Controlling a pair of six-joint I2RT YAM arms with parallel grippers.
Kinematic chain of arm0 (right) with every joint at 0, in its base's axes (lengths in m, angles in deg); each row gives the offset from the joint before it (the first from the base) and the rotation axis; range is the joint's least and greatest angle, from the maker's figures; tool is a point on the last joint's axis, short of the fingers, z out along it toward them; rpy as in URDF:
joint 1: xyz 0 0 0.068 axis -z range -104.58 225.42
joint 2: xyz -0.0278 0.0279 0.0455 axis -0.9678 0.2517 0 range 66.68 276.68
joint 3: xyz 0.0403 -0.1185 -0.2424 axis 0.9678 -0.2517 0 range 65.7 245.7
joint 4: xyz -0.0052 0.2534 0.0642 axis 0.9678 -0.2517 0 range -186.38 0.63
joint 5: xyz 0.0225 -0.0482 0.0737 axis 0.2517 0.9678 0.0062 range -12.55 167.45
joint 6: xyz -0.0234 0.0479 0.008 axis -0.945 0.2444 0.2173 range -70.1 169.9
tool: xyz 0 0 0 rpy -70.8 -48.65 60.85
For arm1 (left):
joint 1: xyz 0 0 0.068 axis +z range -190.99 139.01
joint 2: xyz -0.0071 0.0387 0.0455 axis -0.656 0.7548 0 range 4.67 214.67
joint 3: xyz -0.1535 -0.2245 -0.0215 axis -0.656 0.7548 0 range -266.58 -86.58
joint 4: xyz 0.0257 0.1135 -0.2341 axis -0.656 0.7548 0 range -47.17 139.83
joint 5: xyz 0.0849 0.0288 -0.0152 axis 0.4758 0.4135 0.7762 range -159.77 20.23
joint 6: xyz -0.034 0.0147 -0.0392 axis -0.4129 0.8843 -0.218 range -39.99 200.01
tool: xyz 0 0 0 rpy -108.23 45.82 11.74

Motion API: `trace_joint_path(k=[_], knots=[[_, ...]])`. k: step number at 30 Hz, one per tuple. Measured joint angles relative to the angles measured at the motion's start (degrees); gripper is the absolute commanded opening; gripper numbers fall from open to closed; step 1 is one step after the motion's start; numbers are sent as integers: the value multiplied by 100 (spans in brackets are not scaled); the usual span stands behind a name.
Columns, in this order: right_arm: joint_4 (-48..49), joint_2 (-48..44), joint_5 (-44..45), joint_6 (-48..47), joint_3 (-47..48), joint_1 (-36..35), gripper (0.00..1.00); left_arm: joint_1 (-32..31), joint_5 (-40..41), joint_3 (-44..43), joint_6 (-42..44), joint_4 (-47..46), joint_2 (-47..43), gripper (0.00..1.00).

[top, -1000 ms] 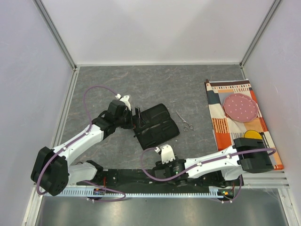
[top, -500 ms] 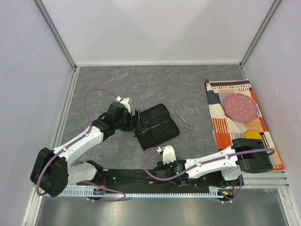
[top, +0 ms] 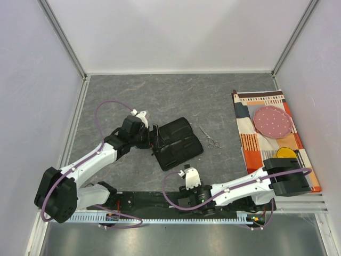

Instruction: Sort the hair-cutting tools

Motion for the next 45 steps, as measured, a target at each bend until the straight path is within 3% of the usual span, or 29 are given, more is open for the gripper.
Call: trace_joint_path(k=[3, 18, 24, 33, 45], knots=[[-111, 142, 70, -13, 114, -52, 61, 0, 0, 0, 0, 2, 0, 93], [-293, 94, 225, 105, 31, -236, 24, 0, 9, 0, 0, 2, 0, 93], [-310, 96, 262, 122, 28, -271, 14, 0, 11, 0, 0, 0, 4, 93], [-509, 39, 245, 308, 28, -304, 12, 0, -11, 0, 0, 0, 4, 93], [-1840, -470, 271, 127, 531, -511, 11, -13, -658, -116, 0, 55, -37, 93]])
